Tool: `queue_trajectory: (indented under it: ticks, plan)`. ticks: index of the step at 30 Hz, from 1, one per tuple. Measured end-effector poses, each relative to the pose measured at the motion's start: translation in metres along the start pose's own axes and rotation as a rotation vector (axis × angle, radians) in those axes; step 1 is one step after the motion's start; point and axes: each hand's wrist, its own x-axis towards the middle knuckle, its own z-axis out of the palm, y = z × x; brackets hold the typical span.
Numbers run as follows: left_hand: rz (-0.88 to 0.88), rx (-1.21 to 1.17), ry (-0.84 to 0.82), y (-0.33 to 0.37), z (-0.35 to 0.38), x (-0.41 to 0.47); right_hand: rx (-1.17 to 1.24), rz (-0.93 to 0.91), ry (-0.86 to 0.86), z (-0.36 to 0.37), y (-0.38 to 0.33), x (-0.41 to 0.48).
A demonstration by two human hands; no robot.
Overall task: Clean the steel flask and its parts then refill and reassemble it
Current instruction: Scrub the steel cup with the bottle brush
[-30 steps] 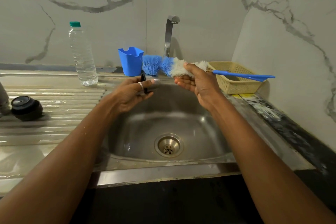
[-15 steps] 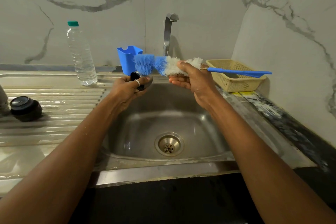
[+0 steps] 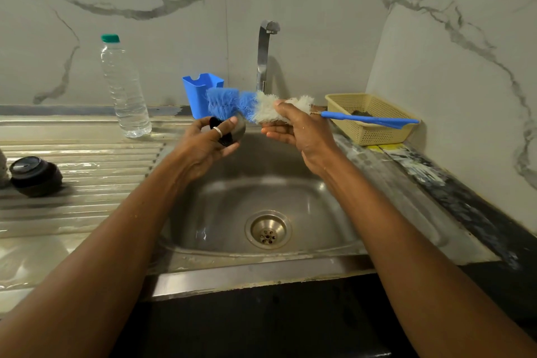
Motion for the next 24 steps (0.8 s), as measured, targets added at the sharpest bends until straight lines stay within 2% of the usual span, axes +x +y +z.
queue_trajectory:
  ticks: [4, 6, 9, 13, 17, 21, 24]
  plan:
    - [-0.002, -0.032, -0.028, 0.001, 0.003, -0.004, 0.047, -0.013, 0.072, -0.002, -0.002, 0.001]
    - [-0.004, -0.037, -0.029, 0.001, 0.004, -0.004, 0.044, -0.009, 0.056, -0.002, -0.001, 0.000]
    - [-0.005, -0.054, 0.002, 0.002, 0.005, -0.003, 0.043, 0.001, 0.030, -0.001, -0.004, 0.000]
    - [-0.049, -0.014, 0.084, 0.003, 0.006, -0.002, 0.053, -0.007, 0.081, 0.002, -0.002, -0.001]
    - [-0.058, -0.040, 0.136, 0.002, 0.009, -0.001, -0.009, 0.013, 0.009, 0.004, 0.000, -0.001]
    - [-0.121, -0.136, 0.161, 0.004, 0.010, -0.003, -0.002, 0.018, 0.088, 0.004, 0.004, -0.001]
    - [-0.140, -0.153, 0.167, 0.004, 0.012, -0.005, -0.003, 0.037, 0.024, 0.005, 0.006, -0.002]
